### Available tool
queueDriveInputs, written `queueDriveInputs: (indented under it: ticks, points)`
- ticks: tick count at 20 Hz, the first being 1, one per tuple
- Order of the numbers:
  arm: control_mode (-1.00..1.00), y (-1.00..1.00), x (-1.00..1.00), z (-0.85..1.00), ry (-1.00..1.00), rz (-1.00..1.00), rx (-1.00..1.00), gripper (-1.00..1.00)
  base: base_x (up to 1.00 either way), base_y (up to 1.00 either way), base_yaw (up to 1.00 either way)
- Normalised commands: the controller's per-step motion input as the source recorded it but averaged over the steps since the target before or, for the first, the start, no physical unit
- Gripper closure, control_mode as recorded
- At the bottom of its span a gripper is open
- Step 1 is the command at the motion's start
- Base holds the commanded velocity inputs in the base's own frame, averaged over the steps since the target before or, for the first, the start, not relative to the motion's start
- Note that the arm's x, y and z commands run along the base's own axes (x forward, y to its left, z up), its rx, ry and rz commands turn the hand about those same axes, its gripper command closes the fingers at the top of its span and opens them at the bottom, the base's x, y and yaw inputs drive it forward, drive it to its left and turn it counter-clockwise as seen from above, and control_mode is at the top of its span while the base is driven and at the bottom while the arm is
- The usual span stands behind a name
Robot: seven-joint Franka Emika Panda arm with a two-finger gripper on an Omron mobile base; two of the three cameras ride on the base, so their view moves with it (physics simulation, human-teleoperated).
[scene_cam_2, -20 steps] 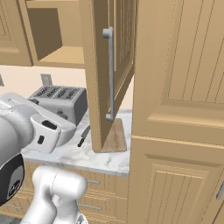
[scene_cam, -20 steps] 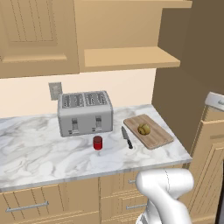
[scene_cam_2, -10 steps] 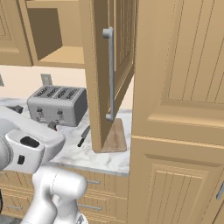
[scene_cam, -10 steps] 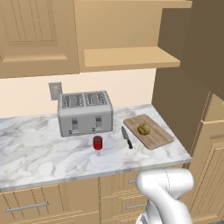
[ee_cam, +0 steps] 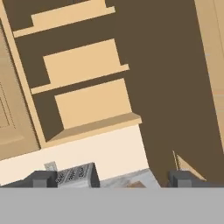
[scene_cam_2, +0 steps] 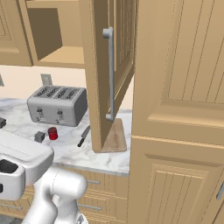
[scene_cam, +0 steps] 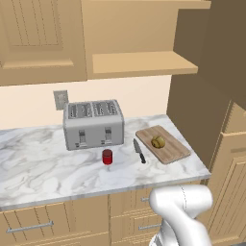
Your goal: Pick the bread, place it on the cutting board, pick the jam, place it on the counter, and close the cabinet.
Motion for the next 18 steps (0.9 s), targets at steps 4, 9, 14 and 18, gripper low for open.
queueDriveInputs:
  ticks: [4, 9, 14, 18]
  points:
    - [-1.00, -0.05, -0.43, 0.00, -0.15, 0.00, -0.18, -1.00, 0.00, 0.00, 0.00]
    - [-1.00, -0.24, -0.22, 0.00, -0.06, 0.00, -0.09, -1.00, 0.00, 0.00, 0.00]
    - [-1.00, -0.24, -0.02, -0.01, 0.00, 0.00, -0.04, -1.00, 0.00, 0.00, 0.00]
    - [-1.00, -0.20, 0.00, 0.00, 0.00, 0.00, -0.02, -1.00, 0.00, 0.00, 0.00]
